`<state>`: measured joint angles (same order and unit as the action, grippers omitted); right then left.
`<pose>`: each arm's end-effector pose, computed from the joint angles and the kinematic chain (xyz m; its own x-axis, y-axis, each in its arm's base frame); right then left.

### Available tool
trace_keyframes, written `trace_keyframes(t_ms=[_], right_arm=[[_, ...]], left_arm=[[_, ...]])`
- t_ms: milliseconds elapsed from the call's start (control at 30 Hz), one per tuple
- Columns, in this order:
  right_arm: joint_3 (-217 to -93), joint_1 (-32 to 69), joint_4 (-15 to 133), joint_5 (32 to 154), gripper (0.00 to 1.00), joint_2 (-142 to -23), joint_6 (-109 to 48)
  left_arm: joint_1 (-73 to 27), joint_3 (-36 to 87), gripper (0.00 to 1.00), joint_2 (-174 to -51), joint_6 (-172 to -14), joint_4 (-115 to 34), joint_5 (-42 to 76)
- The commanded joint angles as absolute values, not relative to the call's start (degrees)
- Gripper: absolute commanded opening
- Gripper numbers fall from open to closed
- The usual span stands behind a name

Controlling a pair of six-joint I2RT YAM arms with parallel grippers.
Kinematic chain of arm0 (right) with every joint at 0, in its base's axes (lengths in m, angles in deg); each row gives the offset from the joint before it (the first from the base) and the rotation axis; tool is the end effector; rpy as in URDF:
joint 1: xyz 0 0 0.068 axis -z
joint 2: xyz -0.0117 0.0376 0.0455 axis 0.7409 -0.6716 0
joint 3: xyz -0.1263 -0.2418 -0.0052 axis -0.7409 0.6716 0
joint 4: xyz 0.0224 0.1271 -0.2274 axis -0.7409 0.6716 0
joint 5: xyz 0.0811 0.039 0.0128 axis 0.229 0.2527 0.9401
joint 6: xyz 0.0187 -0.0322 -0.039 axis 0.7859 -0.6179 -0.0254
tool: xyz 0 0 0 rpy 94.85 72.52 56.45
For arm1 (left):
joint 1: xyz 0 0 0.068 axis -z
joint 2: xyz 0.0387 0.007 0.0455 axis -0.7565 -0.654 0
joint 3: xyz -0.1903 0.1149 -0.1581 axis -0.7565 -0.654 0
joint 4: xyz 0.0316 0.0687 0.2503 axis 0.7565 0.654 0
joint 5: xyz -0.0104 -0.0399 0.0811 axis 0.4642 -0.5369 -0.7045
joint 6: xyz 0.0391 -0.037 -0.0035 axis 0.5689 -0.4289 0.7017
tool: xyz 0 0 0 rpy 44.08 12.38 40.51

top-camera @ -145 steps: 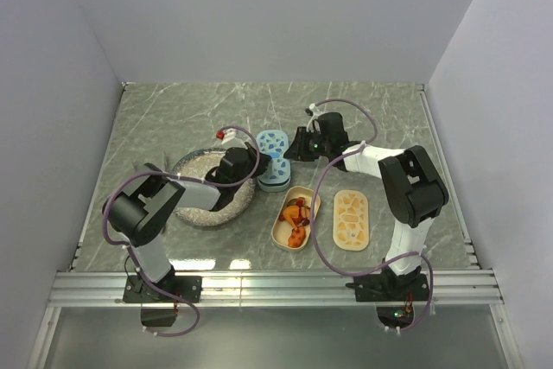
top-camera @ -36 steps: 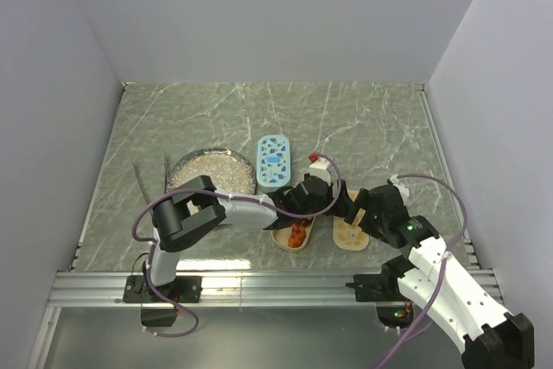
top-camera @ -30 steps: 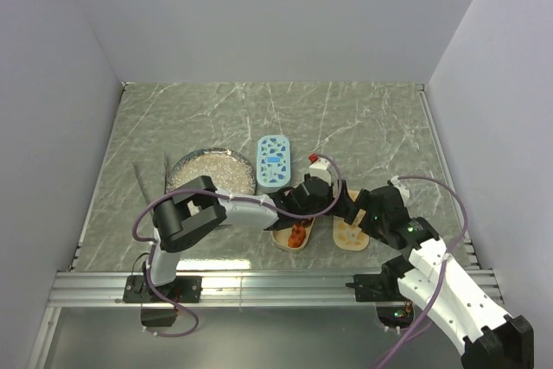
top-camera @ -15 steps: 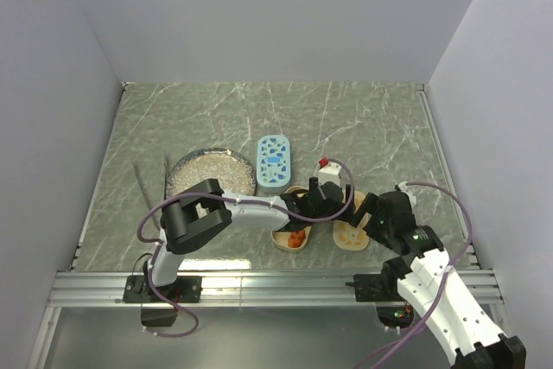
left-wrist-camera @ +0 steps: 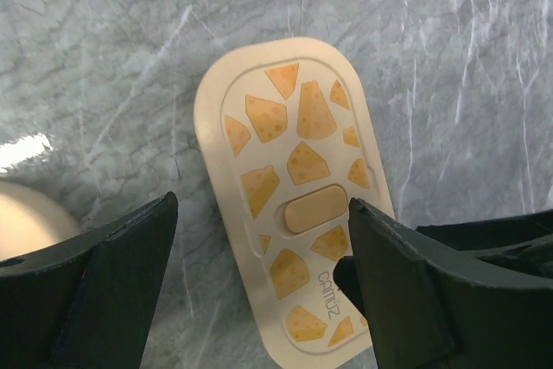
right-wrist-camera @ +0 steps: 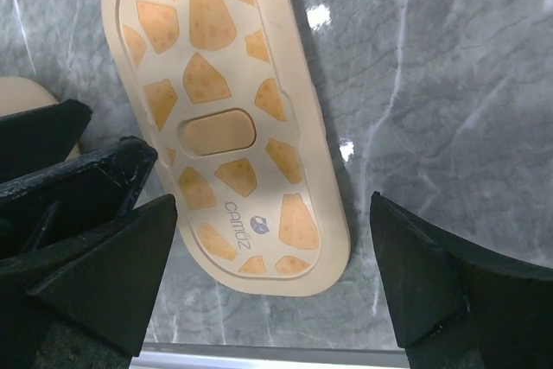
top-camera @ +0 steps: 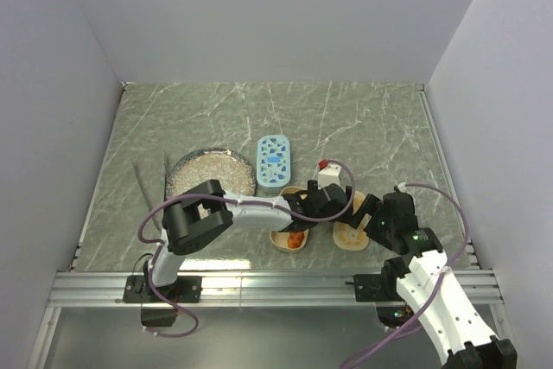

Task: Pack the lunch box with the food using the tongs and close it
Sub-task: Pick up the lid of the lunch box with the right arm

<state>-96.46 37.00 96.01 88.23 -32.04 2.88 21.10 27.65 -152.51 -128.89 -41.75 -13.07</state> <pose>0.1115 0.0229 0.1637 -0.7256 0.5178 -0.4532 0.3328 0.8405 0.4275 0.1618 -0.4120 0.1682 -0.7144 -0.0476 -0.6981 0.3675 0.8235 -0.4322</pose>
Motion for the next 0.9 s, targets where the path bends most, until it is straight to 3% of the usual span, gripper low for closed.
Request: trace_keyframes(t_ms=[0, 533, 867], right_arm=[[-96.8, 38.1, 80.5, 90.8, 1.00, -31.8, 6.8], [-92.6, 38.7, 72.9, 94.4, 1.00, -35.0, 8.2], [-92.1, 38.7, 70.7, 97.1, 1.00, -36.5, 8.0]], left_arm=[[25.4, 24.4, 0.86, -153.7, -129.4, -41.9, -1.9], [25.7, 22.4, 0.83, -156.9, -131.8, -54.6, 13.5], [26.0, 17.1, 0.81, -153.5, -133.2, -63.9, 15.9]])
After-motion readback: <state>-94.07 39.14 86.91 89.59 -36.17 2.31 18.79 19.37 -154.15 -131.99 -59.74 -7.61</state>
